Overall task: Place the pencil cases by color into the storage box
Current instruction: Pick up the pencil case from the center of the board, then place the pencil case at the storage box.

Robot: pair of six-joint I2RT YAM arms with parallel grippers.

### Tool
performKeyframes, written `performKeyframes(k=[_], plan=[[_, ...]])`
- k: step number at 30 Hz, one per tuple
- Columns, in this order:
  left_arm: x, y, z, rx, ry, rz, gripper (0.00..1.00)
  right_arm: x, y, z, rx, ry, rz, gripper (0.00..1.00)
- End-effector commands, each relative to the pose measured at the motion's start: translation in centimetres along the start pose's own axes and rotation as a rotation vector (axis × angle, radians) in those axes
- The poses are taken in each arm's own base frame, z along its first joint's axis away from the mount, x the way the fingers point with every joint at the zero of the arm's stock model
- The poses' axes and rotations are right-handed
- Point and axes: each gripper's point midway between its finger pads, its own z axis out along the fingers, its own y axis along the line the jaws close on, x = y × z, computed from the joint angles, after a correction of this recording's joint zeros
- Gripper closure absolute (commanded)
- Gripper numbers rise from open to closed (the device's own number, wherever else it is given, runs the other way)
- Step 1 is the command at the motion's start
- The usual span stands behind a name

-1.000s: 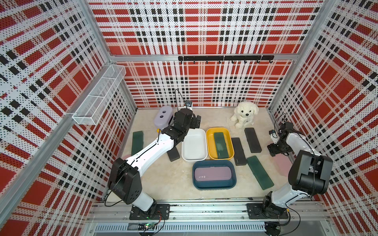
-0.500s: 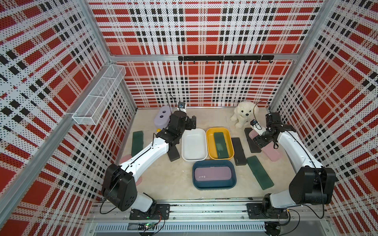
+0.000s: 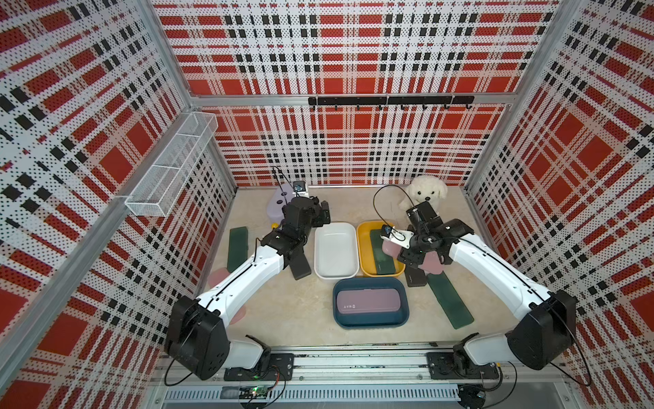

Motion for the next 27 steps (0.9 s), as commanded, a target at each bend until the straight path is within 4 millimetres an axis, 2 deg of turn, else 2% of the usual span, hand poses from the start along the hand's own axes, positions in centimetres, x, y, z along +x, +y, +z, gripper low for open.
performKeyframes(k=[1,11,20,27], plan=[[-0.8,1.8,-0.9,-0.051,-0.031,-0.060,0.01,-2.0,1.3,-0.2,-0.002,0.005,-0.067,0.22],[-0.7,4.6,-1.3,-0.131,-0.028,-0.120,0.01,-6.2,6.9,1.3,-0.065,0.011,-0.205,0.23],[-0.8,7.6,-1.5,-0.207,-0.036,-0.183,0.01,-7.3,12.0,3.1,-0.136,0.037,-0.269,0.23],[-0.8,8.4,-1.8,-0.220,-0.037,-0.199,0.01,-7.2,15.1,4.8,-0.195,0.065,-0.304,0.23]])
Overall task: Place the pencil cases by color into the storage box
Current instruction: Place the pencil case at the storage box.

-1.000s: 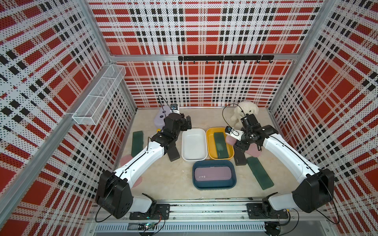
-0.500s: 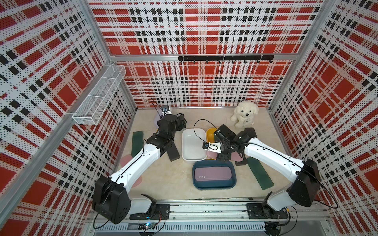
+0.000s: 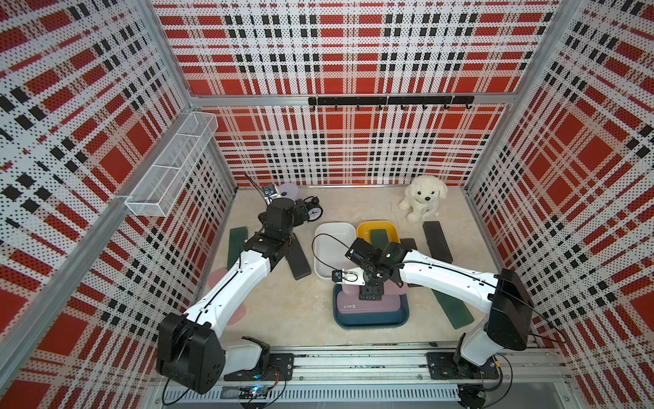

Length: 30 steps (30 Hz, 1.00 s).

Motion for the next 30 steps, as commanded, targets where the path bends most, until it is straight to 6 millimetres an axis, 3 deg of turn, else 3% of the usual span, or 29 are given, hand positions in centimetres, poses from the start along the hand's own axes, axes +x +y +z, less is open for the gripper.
performKeyframes(k=[1,13,30], plan=[[-0.1,0.9,-0.5,-0.019,-0.004,-0.017,0.01,-0.3,1.2,1.2,-0.031,0.010,0.005,0.23],[0.1,1.2,-0.7,-0.017,0.001,-0.022,0.01,-0.6,4.3,3.7,-0.102,0.049,-0.021,0.23],[0.6,1.2,-0.3,-0.013,0.017,-0.009,0.00,-0.1,5.3,6.9,-0.139,0.087,-0.016,0.19]])
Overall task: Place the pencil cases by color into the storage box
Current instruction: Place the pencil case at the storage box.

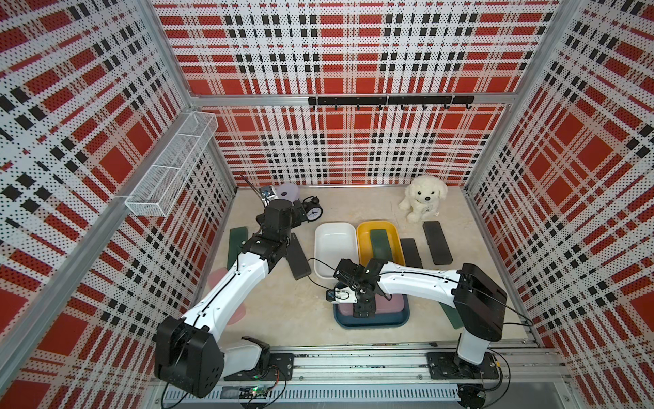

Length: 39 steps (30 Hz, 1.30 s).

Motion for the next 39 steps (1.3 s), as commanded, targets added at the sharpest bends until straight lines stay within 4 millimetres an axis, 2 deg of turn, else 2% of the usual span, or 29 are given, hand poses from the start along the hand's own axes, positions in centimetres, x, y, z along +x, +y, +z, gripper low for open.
performKeyframes(k=[1,7,12,14,23,39], plan=[[0.4,0.5,-0.1,-0.007,0.011,0.008,0.01,-0.4,0.3,0.7,-0.018,-0.007,-0.002,0.19],[0.4,0.7,-0.1,-0.009,0.012,0.012,0.01,-0.3,0.4,1.5,-0.024,0.018,-0.004,0.13],[0.4,0.7,-0.2,-0.011,0.011,0.013,0.00,-0.4,0.2,1.4,-0.018,0.013,-0.007,0.09],[0.3,0.8,-0.3,-0.013,0.007,0.013,0.01,-0.5,0.1,1.2,-0.017,0.012,-0.011,0.00],[0.1,1.0,-0.7,-0.017,0.002,0.011,0.01,-0.9,-0.3,0.1,0.005,-0.001,-0.013,0.00],[1.2,2.3,0.2,-0.078,0.034,0.005,0.01,-2.1,-1.4,-3.6,0.058,-0.076,-0.032,0.00]])
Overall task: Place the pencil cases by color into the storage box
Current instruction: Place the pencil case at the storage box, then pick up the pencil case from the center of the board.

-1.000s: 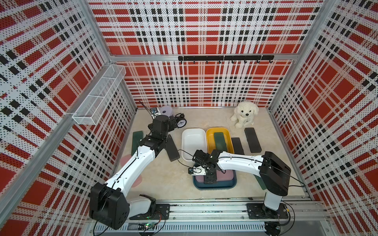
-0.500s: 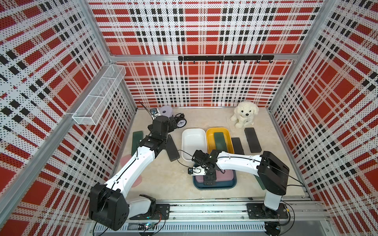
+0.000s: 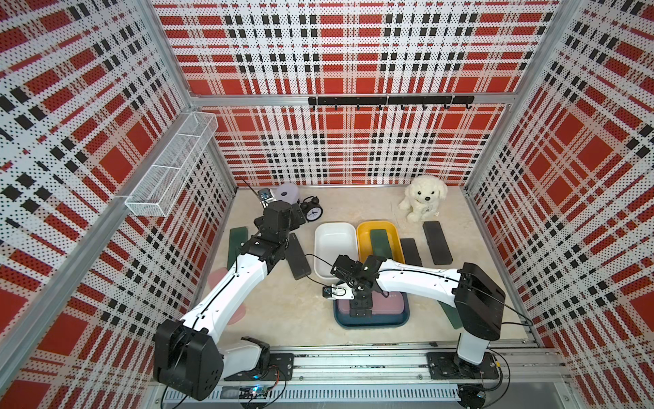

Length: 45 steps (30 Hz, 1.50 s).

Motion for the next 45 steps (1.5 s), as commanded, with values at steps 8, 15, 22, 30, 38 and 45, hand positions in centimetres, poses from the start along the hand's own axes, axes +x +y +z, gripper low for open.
performKeyframes(k=[8,15,22,30,38,45], plan=[[0.8,2.4,0.6,-0.085,0.031,-0.015,0.01,-2.1,-0.5,-4.2,0.042,-0.143,-0.033,0.00],[2.2,5.9,1.5,-0.193,0.109,-0.043,0.01,-3.8,-1.9,-6.1,0.119,-0.260,-0.045,0.00],[4.5,9.8,2.0,-0.261,0.204,-0.088,0.01,-4.4,-4.1,-5.9,0.155,-0.338,0.005,0.00],[6.7,9.6,3.6,-0.220,0.293,-0.093,0.01,-4.0,-6.7,-6.5,0.198,-0.401,0.110,0.00],[12.3,7.1,5.2,-0.228,0.434,-0.024,0.01,-1.8,-11.6,-8.7,0.325,-0.429,0.322,0.00],[15.8,6.4,6.4,-0.243,0.521,-0.009,0.01,-0.1,-13.4,-9.9,0.374,-0.447,0.408,0.00]])
